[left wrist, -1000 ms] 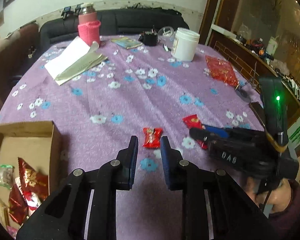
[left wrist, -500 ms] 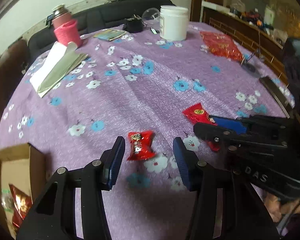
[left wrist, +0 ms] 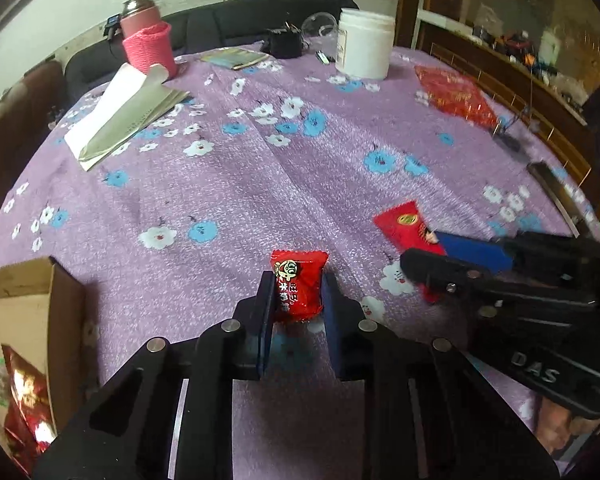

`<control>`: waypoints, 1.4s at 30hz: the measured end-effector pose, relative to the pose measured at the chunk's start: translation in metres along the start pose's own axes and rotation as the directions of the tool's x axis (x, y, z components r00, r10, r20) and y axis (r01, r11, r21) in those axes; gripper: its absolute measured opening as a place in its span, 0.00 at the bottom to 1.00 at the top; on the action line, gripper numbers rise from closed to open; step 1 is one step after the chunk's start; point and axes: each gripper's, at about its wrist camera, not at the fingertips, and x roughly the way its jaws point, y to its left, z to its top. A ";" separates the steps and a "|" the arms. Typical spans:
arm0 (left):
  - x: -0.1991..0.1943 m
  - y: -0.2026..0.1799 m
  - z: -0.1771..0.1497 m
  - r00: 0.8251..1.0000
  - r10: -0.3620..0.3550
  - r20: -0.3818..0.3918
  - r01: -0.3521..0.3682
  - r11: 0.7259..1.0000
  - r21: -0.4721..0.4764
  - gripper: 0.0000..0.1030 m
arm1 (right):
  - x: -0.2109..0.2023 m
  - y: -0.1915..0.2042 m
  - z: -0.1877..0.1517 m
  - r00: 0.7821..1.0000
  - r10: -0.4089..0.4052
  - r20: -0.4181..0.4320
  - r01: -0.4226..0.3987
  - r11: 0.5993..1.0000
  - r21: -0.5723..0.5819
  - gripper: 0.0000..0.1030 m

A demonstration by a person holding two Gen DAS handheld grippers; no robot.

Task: Organize snacks
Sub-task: 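Carry both candies over the cardboard box and open both tools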

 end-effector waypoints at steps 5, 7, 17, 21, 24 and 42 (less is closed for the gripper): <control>-0.041 0.016 -0.009 0.997 -0.049 0.060 0.054 0.995 -0.084 0.21 | -0.007 0.003 0.000 0.999 0.018 0.032 -0.018 1.000 -0.006 0.23; -0.063 0.028 -0.017 0.993 -0.069 0.097 0.082 0.988 -0.134 0.21 | -0.012 0.004 0.000 0.998 0.032 0.054 -0.032 0.999 -0.008 0.23; -0.159 0.132 -0.086 0.974 0.047 0.223 0.054 0.905 -0.423 0.21 | -0.022 0.019 -0.006 0.993 0.072 0.095 -0.070 0.997 -0.027 0.23; -0.181 0.176 -0.120 0.968 0.131 0.215 -0.003 0.861 -0.509 0.21 | -0.028 0.035 -0.011 0.992 0.102 0.079 -0.101 0.995 -0.016 0.23; -0.185 0.194 -0.137 0.966 0.173 0.191 -0.044 0.841 -0.539 0.21 | -0.035 0.061 -0.017 0.987 0.149 0.067 -0.147 0.989 -0.032 0.23; -0.174 0.243 -0.183 0.973 0.164 0.163 -0.026 0.778 -0.628 0.21 | -0.008 0.264 -0.050 0.936 0.319 -0.147 -0.350 0.878 -0.325 0.23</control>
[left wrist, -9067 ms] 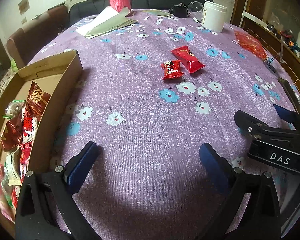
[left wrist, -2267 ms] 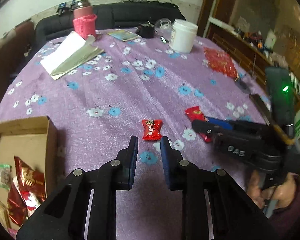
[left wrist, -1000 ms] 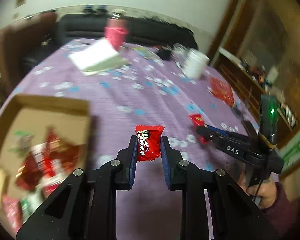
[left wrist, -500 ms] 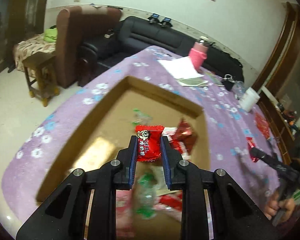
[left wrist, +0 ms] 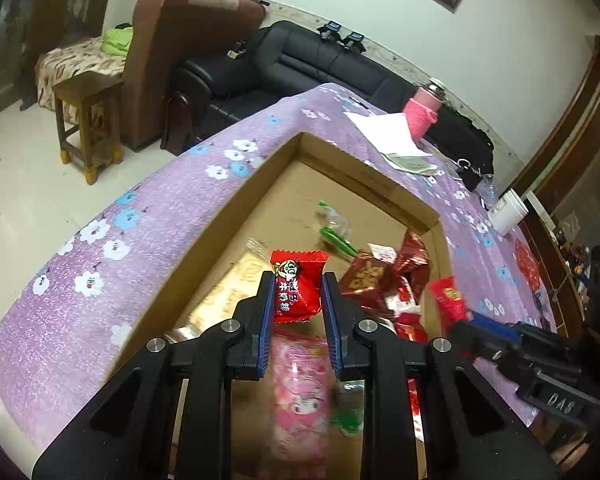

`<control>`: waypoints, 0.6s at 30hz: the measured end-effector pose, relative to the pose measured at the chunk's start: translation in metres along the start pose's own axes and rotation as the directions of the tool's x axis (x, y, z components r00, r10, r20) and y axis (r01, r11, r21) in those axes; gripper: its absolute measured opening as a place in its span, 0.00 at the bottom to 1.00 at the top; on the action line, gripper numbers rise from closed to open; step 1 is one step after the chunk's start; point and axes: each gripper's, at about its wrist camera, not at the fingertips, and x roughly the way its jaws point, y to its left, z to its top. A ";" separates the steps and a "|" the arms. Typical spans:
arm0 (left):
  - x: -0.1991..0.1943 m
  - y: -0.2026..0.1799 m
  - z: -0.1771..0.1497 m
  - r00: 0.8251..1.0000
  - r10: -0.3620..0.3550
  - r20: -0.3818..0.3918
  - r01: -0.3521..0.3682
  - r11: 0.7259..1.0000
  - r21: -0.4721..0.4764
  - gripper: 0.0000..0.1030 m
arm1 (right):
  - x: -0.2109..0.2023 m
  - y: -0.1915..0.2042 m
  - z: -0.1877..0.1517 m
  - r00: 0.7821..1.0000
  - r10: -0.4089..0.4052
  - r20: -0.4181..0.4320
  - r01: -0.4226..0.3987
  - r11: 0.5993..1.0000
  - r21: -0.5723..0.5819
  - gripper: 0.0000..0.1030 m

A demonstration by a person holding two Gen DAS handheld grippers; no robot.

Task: Organize snacks
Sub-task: 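Carry both candies over the cardboard box and open both tools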

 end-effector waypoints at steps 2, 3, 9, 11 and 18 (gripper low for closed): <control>0.001 0.004 0.000 1.000 0.000 -0.004 0.000 1.000 -0.007 0.21 | 0.011 0.010 0.004 1.000 0.021 -0.023 -0.021 1.000 -0.012 0.23; 0.002 0.004 0.000 1.000 0.001 -0.006 -0.001 1.000 -0.007 0.21 | 0.016 0.015 0.008 0.999 0.031 -0.033 -0.031 0.999 -0.019 0.23; 0.010 -0.003 -0.001 1.000 -0.005 -0.018 0.005 1.000 0.011 0.21 | 0.047 0.038 0.026 0.997 0.031 -0.077 -0.037 0.997 -0.071 0.23; 0.010 -0.002 -0.001 1.000 0.011 -0.012 -0.011 1.000 0.007 0.20 | 0.057 0.038 0.032 0.995 0.026 -0.094 -0.032 0.997 -0.067 0.23; 0.000 0.008 0.001 1.000 -0.008 0.009 0.008 0.999 -0.034 0.25 | 0.080 0.032 0.052 0.995 0.010 -0.103 -0.016 0.999 -0.052 0.24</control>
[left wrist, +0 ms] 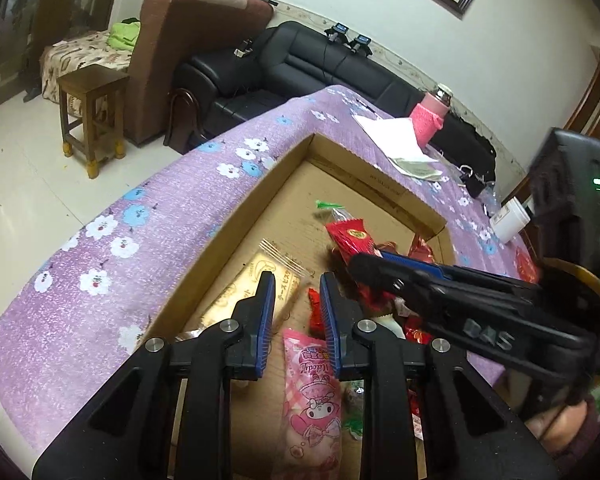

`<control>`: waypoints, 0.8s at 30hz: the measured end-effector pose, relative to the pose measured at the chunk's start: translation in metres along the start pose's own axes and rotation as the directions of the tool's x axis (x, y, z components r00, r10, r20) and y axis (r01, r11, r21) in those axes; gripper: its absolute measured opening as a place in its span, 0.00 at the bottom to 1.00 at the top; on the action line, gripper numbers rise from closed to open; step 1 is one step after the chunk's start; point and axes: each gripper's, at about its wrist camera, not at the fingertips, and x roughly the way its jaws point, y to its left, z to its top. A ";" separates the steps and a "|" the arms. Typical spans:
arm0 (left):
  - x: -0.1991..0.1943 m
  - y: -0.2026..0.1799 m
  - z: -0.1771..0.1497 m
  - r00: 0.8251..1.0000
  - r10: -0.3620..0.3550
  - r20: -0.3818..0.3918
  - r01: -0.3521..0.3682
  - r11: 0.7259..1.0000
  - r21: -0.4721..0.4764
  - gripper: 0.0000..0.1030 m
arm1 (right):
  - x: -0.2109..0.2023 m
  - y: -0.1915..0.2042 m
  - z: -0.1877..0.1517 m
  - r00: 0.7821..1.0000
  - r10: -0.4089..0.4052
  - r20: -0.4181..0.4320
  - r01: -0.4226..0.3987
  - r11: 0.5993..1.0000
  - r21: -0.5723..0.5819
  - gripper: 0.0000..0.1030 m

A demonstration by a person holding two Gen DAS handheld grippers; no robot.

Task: Organize snacks

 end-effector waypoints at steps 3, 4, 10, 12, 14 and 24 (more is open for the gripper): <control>-0.005 0.002 0.000 1.000 -0.007 0.012 0.007 1.000 -0.010 0.32 | 0.008 -0.004 0.005 1.000 0.012 -0.005 -0.012 1.000 0.016 0.24; -0.007 0.002 0.000 1.000 -0.009 0.013 0.009 1.000 -0.011 0.32 | 0.009 -0.006 0.007 1.000 0.025 -0.004 -0.025 0.999 0.025 0.25; -0.013 0.001 0.000 1.000 -0.012 0.014 0.013 1.000 -0.014 0.32 | -0.020 -0.013 0.009 0.994 0.073 0.081 -0.078 0.995 0.061 0.40; -0.015 -0.002 0.000 1.000 -0.012 0.016 0.012 1.000 -0.008 0.32 | -0.040 -0.014 0.004 0.991 0.040 0.126 -0.047 0.998 0.052 0.46; -0.017 -0.007 -0.002 1.000 -0.008 0.018 0.008 1.000 0.006 0.32 | -0.059 -0.017 -0.004 0.986 0.005 0.166 -0.014 0.999 0.052 0.53; -0.041 -0.067 -0.027 0.965 0.196 0.175 -0.227 0.957 0.180 0.63 | -0.123 -0.043 -0.071 0.947 -0.166 0.277 0.120 0.977 0.176 0.63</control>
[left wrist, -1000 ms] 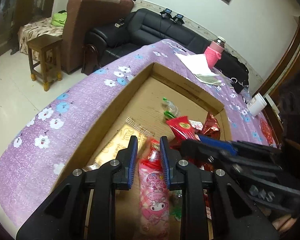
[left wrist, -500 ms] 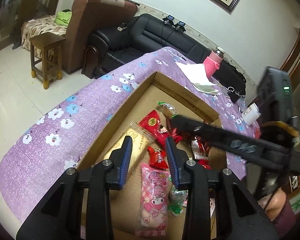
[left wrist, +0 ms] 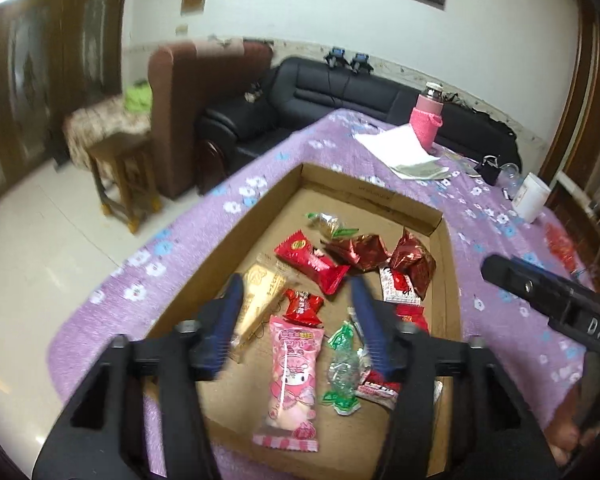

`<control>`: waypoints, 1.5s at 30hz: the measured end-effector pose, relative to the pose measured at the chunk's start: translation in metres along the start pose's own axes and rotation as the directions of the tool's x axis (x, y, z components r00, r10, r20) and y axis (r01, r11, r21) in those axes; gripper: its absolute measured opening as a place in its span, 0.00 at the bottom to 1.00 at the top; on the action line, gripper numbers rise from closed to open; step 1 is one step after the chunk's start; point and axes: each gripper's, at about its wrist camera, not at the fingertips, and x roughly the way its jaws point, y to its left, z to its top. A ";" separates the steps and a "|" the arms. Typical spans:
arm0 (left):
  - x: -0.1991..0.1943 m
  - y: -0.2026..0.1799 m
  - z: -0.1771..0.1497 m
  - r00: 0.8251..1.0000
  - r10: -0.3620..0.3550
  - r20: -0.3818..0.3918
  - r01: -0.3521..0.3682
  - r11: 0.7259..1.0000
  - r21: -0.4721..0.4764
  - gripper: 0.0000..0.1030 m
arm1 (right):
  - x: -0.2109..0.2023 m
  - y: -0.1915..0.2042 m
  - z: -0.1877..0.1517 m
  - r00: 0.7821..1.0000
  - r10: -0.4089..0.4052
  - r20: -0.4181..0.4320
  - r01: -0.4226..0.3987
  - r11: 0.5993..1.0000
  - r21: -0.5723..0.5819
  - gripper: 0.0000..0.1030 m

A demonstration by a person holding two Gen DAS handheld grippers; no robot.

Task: Organize snacks

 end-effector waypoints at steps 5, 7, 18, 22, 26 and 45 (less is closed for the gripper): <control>-0.026 -0.021 -0.005 0.994 0.048 0.099 -0.053 0.997 0.053 0.71 | -0.019 -0.008 -0.020 0.997 -0.068 0.044 0.068 0.998 0.010 0.64; -0.032 -0.028 -0.006 0.991 0.063 0.115 -0.071 0.995 0.068 0.75 | -0.027 -0.008 -0.028 0.995 -0.085 0.055 0.085 0.996 0.005 0.65; -0.023 -0.059 -0.014 0.994 0.103 0.043 -0.107 0.988 0.115 0.75 | -0.035 -0.017 -0.047 0.994 -0.097 0.046 0.097 0.995 0.003 0.70; -0.016 -0.064 -0.017 0.995 0.103 0.009 -0.103 0.986 0.130 0.75 | -0.034 -0.017 -0.049 0.994 -0.098 0.040 0.098 0.995 0.004 0.70; -0.012 -0.064 -0.019 0.994 0.107 -0.010 -0.105 0.986 0.133 0.75 | -0.032 -0.012 -0.050 0.994 -0.102 0.036 0.102 0.995 -0.010 0.71; 0.002 -0.054 -0.023 0.994 0.074 -0.084 -0.066 0.993 0.094 0.75 | -0.024 -0.009 -0.053 0.992 -0.122 0.014 0.122 0.992 -0.019 0.72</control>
